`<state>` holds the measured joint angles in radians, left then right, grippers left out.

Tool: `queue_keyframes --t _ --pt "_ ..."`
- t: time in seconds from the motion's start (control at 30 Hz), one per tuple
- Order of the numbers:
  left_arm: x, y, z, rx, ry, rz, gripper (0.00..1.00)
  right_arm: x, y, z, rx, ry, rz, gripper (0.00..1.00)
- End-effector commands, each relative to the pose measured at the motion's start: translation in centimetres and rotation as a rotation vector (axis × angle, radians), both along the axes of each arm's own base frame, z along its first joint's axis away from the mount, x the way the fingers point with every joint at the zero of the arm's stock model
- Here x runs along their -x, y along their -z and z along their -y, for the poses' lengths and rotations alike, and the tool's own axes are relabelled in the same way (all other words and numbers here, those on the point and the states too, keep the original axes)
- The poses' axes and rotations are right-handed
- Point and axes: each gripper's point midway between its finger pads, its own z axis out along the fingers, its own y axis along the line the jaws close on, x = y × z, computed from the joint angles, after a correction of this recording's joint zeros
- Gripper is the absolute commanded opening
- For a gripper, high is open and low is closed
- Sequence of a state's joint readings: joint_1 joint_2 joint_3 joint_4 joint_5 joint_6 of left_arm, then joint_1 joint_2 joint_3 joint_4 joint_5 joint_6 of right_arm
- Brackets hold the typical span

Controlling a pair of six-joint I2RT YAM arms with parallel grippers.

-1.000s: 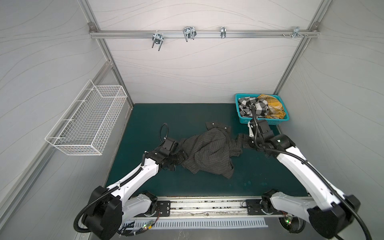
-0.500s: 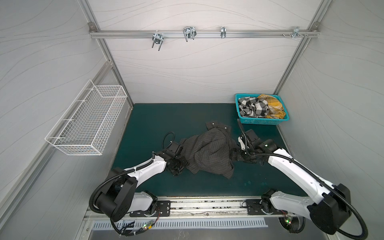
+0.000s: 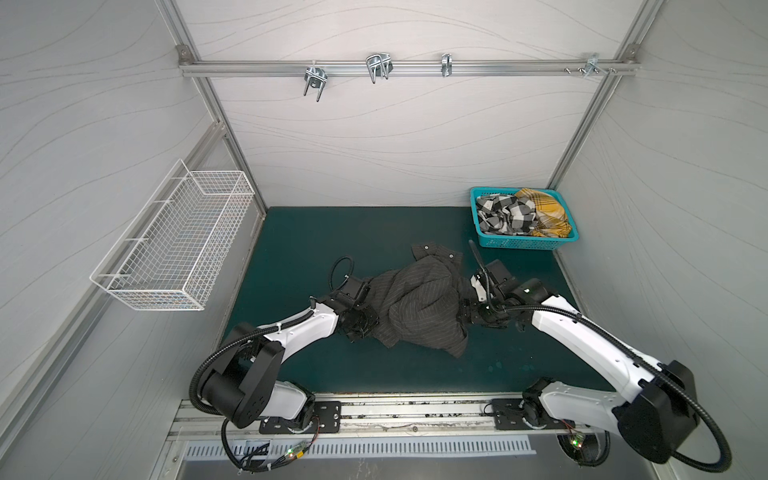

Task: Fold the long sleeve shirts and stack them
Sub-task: 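Grasp the shirt edge nearest the left gripper with the left gripper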

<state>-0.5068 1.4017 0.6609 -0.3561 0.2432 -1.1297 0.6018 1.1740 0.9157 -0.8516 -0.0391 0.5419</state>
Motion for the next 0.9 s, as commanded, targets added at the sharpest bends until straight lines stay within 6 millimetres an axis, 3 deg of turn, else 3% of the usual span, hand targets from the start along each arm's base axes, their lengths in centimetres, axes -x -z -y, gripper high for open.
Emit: queue_keyframes --t 0.0,0.17,0.5,0.57,0.63,0.73,0.8,0.87 --pt "-0.7 -1.0 -0.1 -0.029 -0.004 0.014 0.43 0.5 0.2 0.2 0.007 -0.011 -0.001 0.80" --pt "-0.4 -0.6 -0.5 -0.049 -0.010 0.002 0.45 0.5 0.7 0.3 0.017 -0.009 -0.008 0.80" --pt "-2.5 -1.1 0.9 -0.033 0.019 0.026 0.32 0.4 0.6 0.4 0.022 -0.011 -0.003 0.72" --pt "-2.5 -0.8 0.9 -0.037 0.026 0.017 0.31 0.3 0.6 0.5 0.027 -0.011 0.003 0.65" --pt "-2.3 -0.4 1.0 -0.034 0.027 0.008 0.28 0.2 0.4 0.7 0.032 -0.004 0.012 0.50" --pt "-2.4 -0.3 1.2 -0.026 0.038 0.008 0.19 -0.1 0.1 1.3 0.041 0.024 0.030 0.10" --pt "-2.7 -0.6 1.6 -0.017 0.061 0.019 0.13 -0.3 -0.2 1.8 0.033 0.049 0.041 0.01" --pt "-2.8 -0.7 1.7 -0.020 0.073 0.024 0.08 -0.6 -0.6 2.4 0.016 0.081 0.048 0.00"
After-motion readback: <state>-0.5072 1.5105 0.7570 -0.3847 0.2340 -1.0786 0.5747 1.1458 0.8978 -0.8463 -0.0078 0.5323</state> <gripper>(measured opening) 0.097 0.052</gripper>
